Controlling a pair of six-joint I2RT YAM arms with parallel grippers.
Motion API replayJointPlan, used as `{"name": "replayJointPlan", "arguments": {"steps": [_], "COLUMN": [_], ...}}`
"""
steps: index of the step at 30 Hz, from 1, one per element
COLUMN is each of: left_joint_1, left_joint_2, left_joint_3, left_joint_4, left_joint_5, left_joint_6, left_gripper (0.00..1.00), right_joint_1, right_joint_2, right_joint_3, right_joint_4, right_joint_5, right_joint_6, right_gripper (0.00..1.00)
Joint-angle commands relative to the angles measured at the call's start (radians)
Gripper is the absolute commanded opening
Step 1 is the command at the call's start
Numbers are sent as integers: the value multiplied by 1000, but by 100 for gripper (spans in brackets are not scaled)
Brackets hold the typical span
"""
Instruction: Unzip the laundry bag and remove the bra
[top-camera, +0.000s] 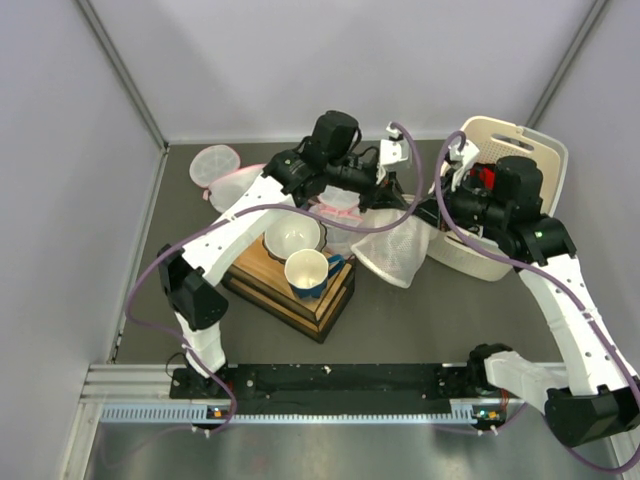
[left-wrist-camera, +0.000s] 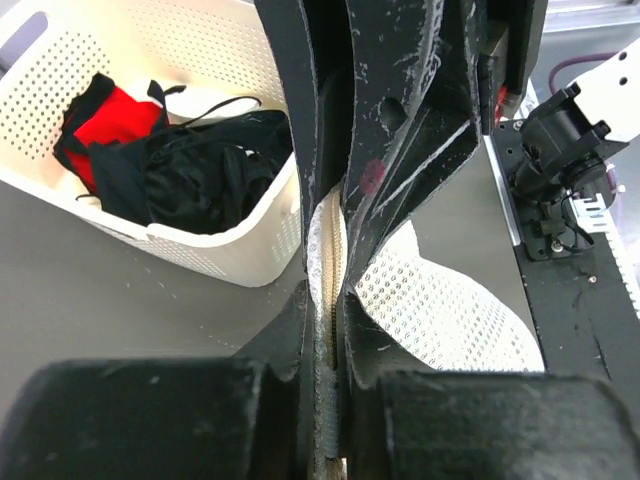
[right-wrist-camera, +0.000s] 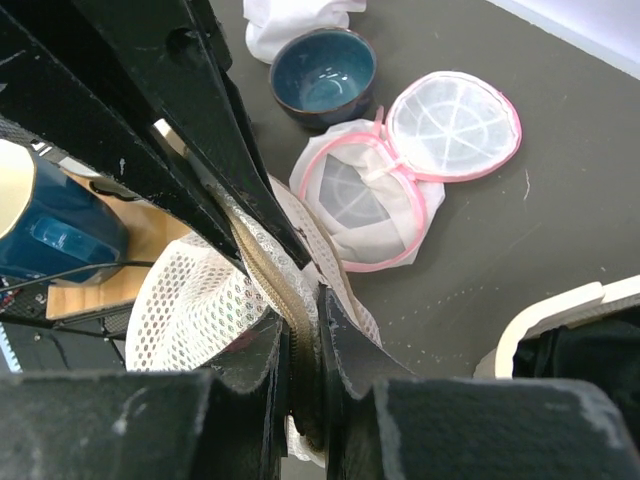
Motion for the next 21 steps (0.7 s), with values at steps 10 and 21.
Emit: {"name": "replayJointPlan", "arguments": {"steps": [10,21], "left_joint_1": [25,66], "left_joint_2": [-130,-191], "left_joint_3": [-76,-211], "left_joint_4": [46,275], "left_joint_5": [-99,31], "left_joint_6": [12,-159], "left_gripper": [0,0], "right_joint_1": [-4,-4], "right_joint_2": [-23,-202], "right_joint_3": [106,54], "right_joint_4": [6,25], "right_joint_5": [88,352], "right_joint_6": [44,177], "right_gripper": [93,85]}}
